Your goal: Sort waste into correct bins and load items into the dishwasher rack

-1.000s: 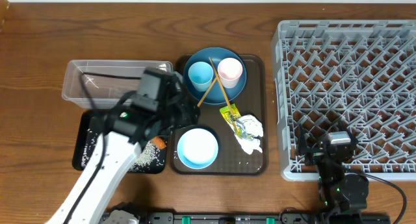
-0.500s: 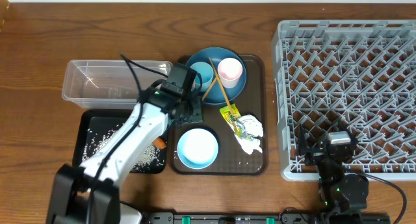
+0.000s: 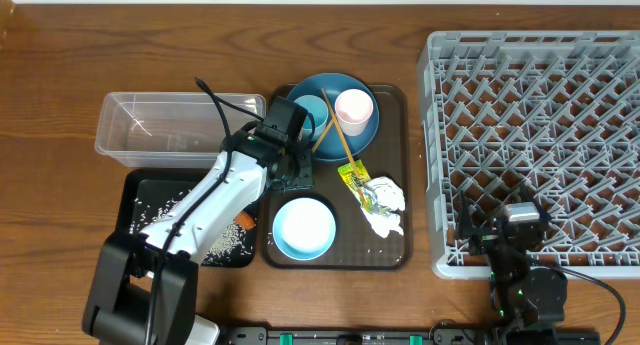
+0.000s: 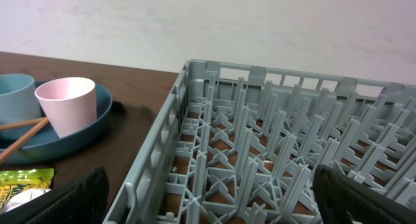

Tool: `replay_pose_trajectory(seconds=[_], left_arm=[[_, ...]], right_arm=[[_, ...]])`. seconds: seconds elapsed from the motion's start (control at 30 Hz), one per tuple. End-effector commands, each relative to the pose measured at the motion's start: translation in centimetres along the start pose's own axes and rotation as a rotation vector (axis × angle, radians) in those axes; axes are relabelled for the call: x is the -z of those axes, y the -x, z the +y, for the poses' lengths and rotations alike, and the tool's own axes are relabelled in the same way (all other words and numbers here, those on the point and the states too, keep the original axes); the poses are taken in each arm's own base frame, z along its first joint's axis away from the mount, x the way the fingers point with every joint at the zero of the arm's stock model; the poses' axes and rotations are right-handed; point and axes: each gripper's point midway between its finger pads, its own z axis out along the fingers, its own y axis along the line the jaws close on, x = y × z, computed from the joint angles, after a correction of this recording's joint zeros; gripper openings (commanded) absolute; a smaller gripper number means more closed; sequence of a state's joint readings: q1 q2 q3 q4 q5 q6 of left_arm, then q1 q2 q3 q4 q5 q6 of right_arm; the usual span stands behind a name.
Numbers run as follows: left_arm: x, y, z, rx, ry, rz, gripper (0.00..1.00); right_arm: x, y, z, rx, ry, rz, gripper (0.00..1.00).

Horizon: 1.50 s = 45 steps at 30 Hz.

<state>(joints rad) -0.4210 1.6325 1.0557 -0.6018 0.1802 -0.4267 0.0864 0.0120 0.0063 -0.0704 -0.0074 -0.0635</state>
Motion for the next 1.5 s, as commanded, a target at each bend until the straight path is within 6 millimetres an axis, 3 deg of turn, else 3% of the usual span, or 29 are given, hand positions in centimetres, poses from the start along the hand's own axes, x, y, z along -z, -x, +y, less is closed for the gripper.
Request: replay_pose_trajectory(seconds=[0.0,0.2,0.8,1.07,1.47], left_arm=[[0.0,0.3,-0.2,-0.013,0.002,-0.003,0.31],[0.0,-0.3,-1.3,-0.014,-0.066,0.033,0.30],[0.1,-1.2,-0.9,-0.007,-0.048,0.067,0.29],[-0.1,-0.1,-0.1,-0.013,0.003,0.014,0.30],[-0.2,0.8,-0.5,-0.021,-0.016,-0.025,0.31]], right_arm=[[0.0,-0.1,0.1,0.013,0.006,0.001,0.99],[0.0,-0.1,0.1,0.013,0.006,0.001,0.99],[0.0,-0.1,0.1,0.013,0.006,0.001,0.99],[0.0,-0.1,0.1,0.013,0.006,0.001,0.99],[0.0,-0.1,0.1,0.013,0.006,0.001,0.99]])
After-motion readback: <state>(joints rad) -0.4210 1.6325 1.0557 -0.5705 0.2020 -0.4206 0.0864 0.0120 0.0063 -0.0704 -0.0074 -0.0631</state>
